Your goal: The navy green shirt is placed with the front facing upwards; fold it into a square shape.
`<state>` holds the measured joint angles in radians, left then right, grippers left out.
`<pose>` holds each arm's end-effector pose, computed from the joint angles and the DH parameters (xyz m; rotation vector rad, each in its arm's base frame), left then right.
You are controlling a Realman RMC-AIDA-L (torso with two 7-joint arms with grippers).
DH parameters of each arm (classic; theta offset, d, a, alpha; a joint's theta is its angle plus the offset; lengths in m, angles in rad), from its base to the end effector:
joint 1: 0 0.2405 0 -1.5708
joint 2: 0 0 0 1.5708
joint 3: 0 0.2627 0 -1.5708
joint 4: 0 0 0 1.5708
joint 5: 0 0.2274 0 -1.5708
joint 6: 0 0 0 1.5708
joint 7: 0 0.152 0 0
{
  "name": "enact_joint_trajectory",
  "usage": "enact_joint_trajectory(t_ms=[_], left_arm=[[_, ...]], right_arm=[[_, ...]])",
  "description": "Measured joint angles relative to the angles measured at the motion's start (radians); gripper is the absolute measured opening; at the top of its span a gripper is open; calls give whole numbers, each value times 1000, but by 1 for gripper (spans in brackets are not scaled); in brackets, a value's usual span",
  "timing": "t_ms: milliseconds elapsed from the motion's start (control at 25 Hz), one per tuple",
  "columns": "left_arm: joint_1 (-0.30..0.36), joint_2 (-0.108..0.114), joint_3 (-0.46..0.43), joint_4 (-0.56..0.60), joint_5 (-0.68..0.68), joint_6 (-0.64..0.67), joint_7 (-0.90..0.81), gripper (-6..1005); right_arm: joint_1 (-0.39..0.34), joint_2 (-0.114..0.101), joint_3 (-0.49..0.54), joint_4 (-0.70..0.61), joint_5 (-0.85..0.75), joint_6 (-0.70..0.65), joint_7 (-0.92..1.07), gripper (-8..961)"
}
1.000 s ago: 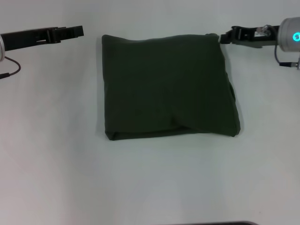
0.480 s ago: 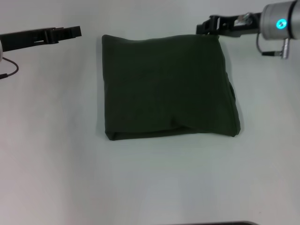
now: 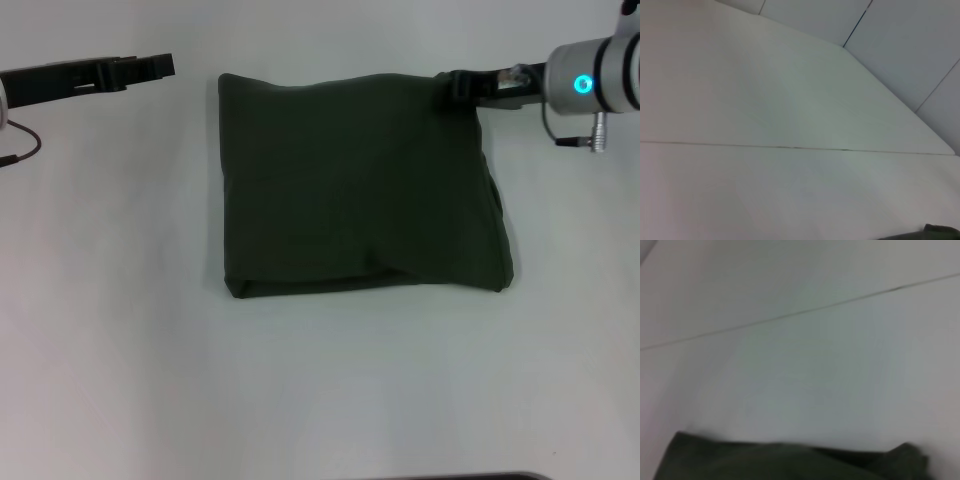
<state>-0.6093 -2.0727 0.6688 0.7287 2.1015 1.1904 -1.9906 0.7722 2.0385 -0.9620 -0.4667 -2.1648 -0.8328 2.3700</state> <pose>-0.2847 0.4178 0.0165 -2.2546 -1.2631 -0.5825 0.2768 0.4494 -0.0446 -2.0842 1.5474 0.3090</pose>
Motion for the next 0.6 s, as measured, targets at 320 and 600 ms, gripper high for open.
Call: enact_joint_trajectory(t_ms=[320, 600], left_arm=[[2, 0, 0, -3, 0, 0, 0, 608], [4, 1, 0, -2, 1, 8, -13, 605]], right_arm=[[-12, -20, 5, -46, -1, 11, 4, -1], [-40, -20, 54, -204, 5, -125, 25, 0]])
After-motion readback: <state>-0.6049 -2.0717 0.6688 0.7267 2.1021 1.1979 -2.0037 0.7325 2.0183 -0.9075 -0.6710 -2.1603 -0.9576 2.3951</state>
